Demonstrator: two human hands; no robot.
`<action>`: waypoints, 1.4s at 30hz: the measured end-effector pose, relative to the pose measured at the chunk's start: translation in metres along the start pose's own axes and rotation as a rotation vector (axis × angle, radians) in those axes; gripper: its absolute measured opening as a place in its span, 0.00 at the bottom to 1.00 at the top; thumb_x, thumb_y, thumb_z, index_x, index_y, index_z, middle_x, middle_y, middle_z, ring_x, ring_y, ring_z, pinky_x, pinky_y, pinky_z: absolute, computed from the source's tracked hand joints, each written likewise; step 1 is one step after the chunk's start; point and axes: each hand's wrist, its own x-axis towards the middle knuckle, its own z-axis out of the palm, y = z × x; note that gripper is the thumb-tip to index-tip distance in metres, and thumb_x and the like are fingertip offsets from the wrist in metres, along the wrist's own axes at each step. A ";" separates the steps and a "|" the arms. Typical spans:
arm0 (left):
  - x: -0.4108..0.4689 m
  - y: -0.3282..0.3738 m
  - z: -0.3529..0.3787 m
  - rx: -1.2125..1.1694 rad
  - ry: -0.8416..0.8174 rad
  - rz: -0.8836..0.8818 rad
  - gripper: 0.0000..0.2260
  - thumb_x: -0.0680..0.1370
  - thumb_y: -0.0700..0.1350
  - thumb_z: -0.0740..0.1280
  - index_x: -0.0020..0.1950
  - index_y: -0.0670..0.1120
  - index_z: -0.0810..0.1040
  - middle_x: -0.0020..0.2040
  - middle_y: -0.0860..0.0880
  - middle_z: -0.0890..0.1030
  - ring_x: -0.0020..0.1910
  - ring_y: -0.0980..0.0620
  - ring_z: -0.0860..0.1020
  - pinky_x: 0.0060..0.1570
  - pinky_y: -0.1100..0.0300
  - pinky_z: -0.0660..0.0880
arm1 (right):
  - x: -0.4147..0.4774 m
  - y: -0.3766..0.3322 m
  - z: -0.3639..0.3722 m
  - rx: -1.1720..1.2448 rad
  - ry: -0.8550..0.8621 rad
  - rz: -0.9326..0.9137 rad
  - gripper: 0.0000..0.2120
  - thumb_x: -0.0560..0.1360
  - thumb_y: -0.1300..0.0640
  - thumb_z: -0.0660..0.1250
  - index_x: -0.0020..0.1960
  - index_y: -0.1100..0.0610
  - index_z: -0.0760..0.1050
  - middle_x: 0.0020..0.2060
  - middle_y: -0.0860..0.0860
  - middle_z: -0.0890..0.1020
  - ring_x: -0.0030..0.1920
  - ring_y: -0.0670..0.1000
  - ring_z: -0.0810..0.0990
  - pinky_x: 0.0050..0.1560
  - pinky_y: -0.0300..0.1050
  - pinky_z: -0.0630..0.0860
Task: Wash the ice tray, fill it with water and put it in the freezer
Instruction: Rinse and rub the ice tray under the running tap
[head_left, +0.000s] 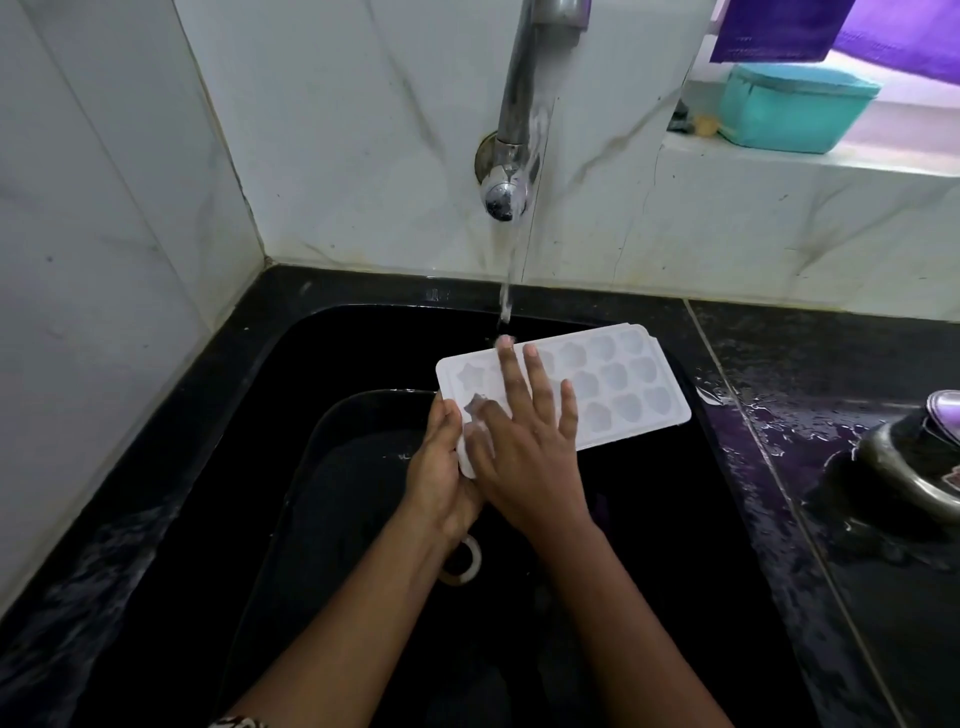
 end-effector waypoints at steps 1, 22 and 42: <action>0.000 0.001 -0.002 0.022 0.004 0.011 0.14 0.84 0.47 0.53 0.64 0.48 0.75 0.57 0.44 0.83 0.52 0.48 0.83 0.50 0.54 0.81 | -0.001 -0.003 0.002 0.004 -0.005 0.004 0.17 0.78 0.45 0.52 0.48 0.50 0.78 0.76 0.51 0.58 0.76 0.50 0.50 0.72 0.58 0.47; 0.000 0.003 -0.001 0.058 0.016 0.007 0.15 0.83 0.48 0.55 0.67 0.48 0.74 0.62 0.44 0.80 0.58 0.46 0.80 0.56 0.50 0.78 | -0.003 -0.006 0.005 -0.012 -0.007 -0.005 0.20 0.79 0.40 0.51 0.51 0.49 0.78 0.77 0.50 0.54 0.77 0.51 0.47 0.72 0.60 0.47; 0.000 0.002 0.000 0.050 0.031 0.004 0.15 0.84 0.45 0.55 0.68 0.45 0.72 0.59 0.44 0.81 0.54 0.46 0.81 0.50 0.52 0.79 | -0.001 0.008 -0.004 0.052 -0.179 -0.047 0.25 0.79 0.38 0.44 0.52 0.47 0.77 0.77 0.47 0.47 0.77 0.48 0.40 0.73 0.56 0.41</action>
